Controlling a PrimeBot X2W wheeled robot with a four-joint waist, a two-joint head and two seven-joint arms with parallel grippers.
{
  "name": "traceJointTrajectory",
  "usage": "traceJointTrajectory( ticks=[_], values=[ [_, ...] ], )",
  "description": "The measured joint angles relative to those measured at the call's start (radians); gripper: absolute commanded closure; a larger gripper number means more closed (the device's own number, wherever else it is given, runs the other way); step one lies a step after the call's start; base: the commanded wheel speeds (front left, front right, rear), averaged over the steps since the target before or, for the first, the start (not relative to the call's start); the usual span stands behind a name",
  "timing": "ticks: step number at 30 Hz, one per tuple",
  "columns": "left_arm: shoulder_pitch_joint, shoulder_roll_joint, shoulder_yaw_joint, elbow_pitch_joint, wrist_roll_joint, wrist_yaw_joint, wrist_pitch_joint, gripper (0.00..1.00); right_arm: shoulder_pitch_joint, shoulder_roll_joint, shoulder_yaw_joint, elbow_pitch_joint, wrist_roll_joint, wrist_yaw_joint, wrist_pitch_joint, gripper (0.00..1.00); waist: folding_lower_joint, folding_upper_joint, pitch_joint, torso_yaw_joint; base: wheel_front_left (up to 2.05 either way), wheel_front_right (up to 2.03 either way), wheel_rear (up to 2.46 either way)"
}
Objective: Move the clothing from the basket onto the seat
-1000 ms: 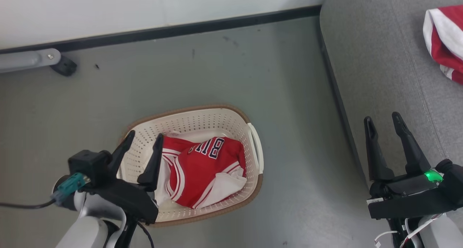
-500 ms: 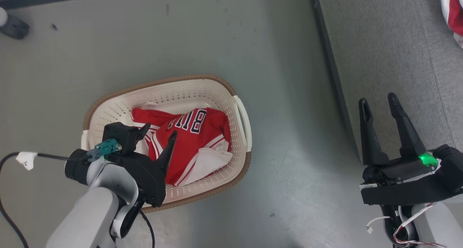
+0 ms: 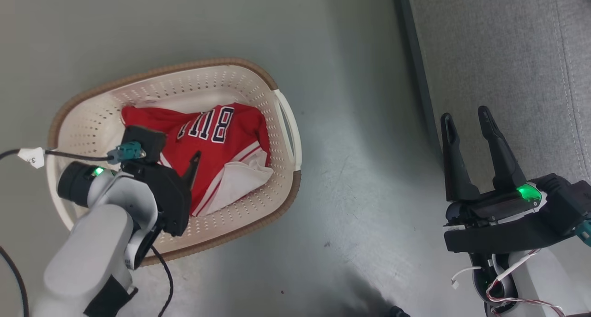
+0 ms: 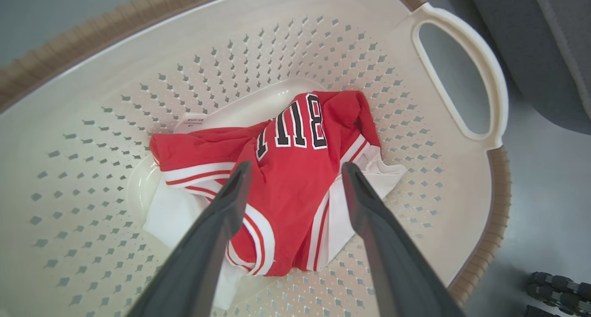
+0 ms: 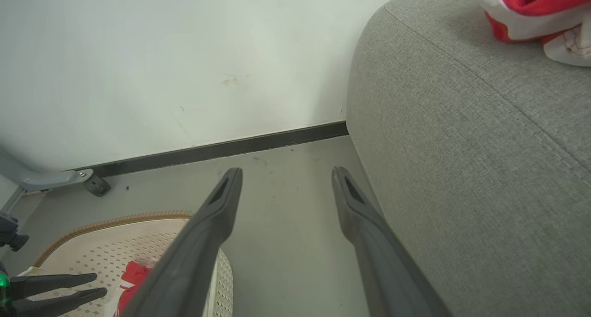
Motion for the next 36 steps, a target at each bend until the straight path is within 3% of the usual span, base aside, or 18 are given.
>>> traceJointTrajectory(
  ticks=[18,27,36],
  values=[
    [-0.178,-0.016,-0.036,0.21,0.062,-0.001,0.068,0.0,-0.021,0.025,0.019,0.026,-0.015,0.0,-0.005,0.0,-0.0001,0.0,0.092,-0.062,0.0,0.0,0.0],
    [-0.226,0.014,-0.076,0.286,0.098,-0.044,0.091,0.0,-0.021,0.036,0.033,0.034,-0.024,0.002,-0.005,0.0,-0.0001,-0.0002,0.123,-0.09,0.0,0.0,0.0],
    [-0.25,-0.032,-0.138,0.332,0.111,-0.07,0.099,0.0,-0.006,0.037,0.025,0.036,-0.034,0.005,-0.007,0.0,-0.0001,-0.0002,0.134,-0.103,0.0,0.0,0.0]
  ],
)
